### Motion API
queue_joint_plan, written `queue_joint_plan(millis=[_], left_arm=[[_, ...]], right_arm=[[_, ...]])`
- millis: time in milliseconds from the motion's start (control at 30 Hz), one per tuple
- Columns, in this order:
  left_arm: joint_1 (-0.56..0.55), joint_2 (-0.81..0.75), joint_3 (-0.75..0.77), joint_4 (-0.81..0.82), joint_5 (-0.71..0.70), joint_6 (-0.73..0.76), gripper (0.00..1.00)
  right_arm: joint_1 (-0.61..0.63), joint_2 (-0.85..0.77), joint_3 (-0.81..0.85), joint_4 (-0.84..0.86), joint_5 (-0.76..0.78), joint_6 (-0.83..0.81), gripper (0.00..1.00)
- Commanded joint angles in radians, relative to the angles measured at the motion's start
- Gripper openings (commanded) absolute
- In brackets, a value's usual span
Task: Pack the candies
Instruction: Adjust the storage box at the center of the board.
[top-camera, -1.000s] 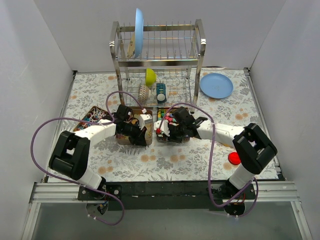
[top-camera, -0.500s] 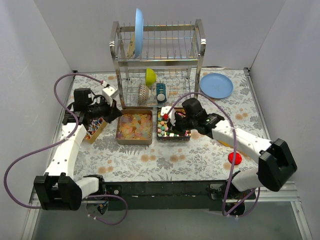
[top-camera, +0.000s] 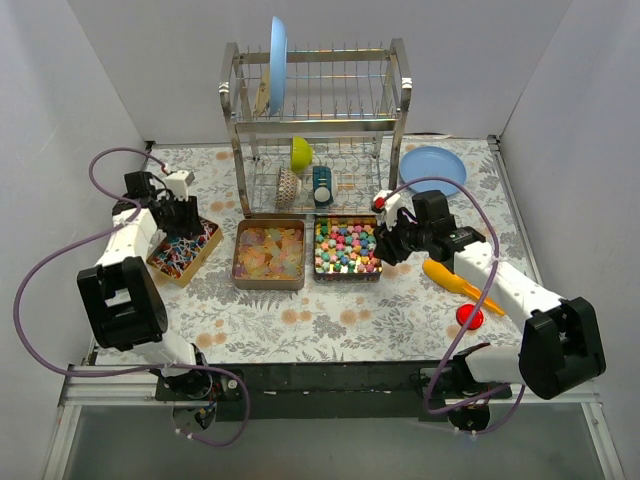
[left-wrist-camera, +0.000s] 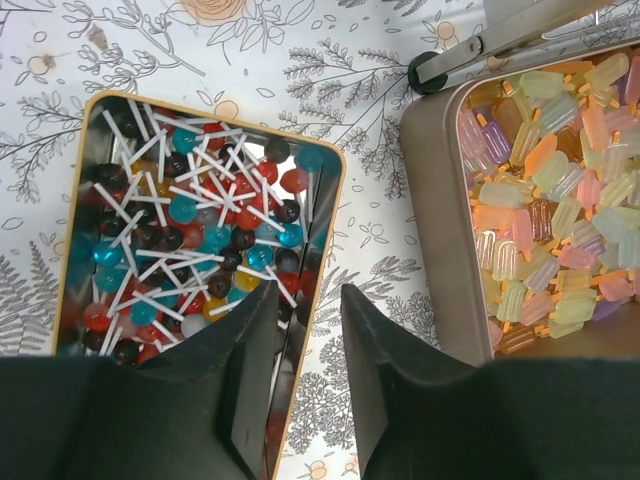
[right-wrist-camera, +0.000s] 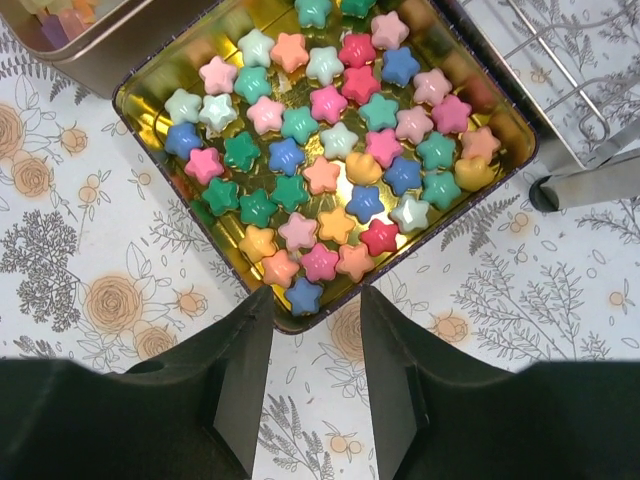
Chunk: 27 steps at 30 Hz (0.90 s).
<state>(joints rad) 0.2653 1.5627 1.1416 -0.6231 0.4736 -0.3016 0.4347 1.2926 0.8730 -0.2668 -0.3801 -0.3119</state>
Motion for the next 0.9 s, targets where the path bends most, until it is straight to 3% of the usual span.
queue_joint_plan(millis=[0, 400, 500, 700, 767, 867], left_arm=[[0.000, 0.020, 0.029, -0.015, 0.065, 0.025, 0.33], [-0.011, 0.131, 0.006, -0.007, 0.043, 0.099, 0.31], [-0.015, 0.135, -0.006, -0.027, 0.042, 0.139, 0.26], [-0.018, 0.112, -0.071, -0.082, 0.043, 0.260, 0.06], [-0.021, 0.093, -0.097, -0.118, 0.045, 0.350, 0.01], [-0.021, 0.059, -0.129, -0.182, 0.040, 0.491, 0.00]], right_arm=[[-0.013, -0.052, -0.037, 0.006, -0.020, 0.020, 0.48], [-0.059, -0.085, -0.095, -0.008, -0.019, 0.000, 0.48], [-0.065, -0.081, -0.095, -0.008, -0.017, -0.006, 0.49], [-0.068, -0.070, -0.094, -0.014, -0.017, -0.013, 0.48], [-0.070, -0.065, -0.092, -0.017, -0.019, -0.016, 0.48], [-0.071, -0.059, -0.088, -0.018, -0.019, -0.023, 0.48]])
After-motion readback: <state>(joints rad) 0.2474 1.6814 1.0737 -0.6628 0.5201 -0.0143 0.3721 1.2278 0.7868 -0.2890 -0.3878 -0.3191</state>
